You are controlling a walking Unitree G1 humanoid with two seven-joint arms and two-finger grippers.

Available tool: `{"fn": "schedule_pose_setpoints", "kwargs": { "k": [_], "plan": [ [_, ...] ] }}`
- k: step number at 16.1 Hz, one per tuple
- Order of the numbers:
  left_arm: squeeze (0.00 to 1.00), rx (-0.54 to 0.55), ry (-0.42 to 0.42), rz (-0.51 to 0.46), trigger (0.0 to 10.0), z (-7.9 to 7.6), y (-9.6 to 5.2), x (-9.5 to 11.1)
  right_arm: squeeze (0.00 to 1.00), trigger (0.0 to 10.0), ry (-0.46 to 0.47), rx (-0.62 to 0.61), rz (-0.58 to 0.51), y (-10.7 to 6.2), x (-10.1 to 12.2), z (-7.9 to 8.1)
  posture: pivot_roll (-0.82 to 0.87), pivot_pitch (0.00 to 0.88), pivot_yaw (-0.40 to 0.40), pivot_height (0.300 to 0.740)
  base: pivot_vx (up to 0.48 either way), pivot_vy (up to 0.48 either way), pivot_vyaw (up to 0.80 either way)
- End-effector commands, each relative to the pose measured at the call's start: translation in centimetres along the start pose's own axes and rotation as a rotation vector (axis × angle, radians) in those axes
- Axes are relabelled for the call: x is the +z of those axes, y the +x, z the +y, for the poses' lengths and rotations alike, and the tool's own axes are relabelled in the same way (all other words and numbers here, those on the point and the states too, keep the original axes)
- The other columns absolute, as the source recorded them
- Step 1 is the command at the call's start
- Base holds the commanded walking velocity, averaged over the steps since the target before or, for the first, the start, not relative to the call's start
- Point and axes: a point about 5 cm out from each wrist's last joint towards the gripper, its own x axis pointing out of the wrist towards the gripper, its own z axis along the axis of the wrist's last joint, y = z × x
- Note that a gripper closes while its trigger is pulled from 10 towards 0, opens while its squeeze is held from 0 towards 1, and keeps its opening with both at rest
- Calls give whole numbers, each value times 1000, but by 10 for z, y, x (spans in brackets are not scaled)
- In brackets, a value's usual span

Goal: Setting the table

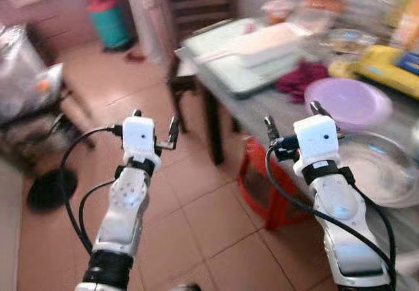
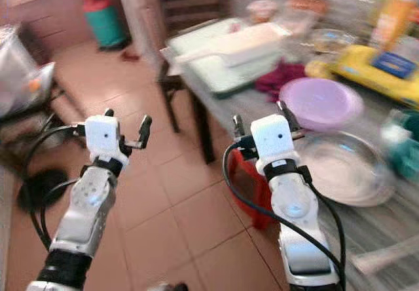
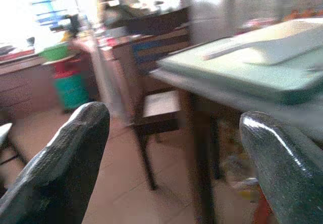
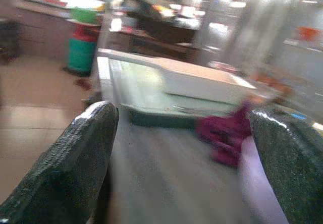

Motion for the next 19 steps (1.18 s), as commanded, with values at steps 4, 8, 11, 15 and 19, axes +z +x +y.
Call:
{"fn": "schedule_pose_setpoints", "kwargs": {
  "k": [4, 8, 11, 15, 19],
  "plan": [
    [0, 82, 30, 23, 10000, 15, -4, -8, 0, 10000, 19, 58, -20, 3, 3, 11, -107, 82, 83, 740, 0, 0, 800],
    [0, 129, 58, 153, 10000, 24, -16, -37, 0, 10000, 55, 104, 12, 6, -10, 21, -72, 62, 66, 740, 0, 0, 800],
    [0, 130, 71, 290, 10000, 27, -35, -69, 0, 10000, 103, 121, 85, 3, -33, 28, -54, 54, 61, 740, 0, 0, 800],
    [0, 80, 86, 437, 10000, 20, -58, -107, 0, 10000, 139, 116, 233, -14, -83, 36, -21, 33, 42, 740, 0, 0, 200],
    [0, -28, 115, 652, 10000, 7, -88, -148, 0, 10000, 165, 112, 566, -42, -157, 37, -56, 0, 3, 740, 0, 0, 0]
  ]
}}
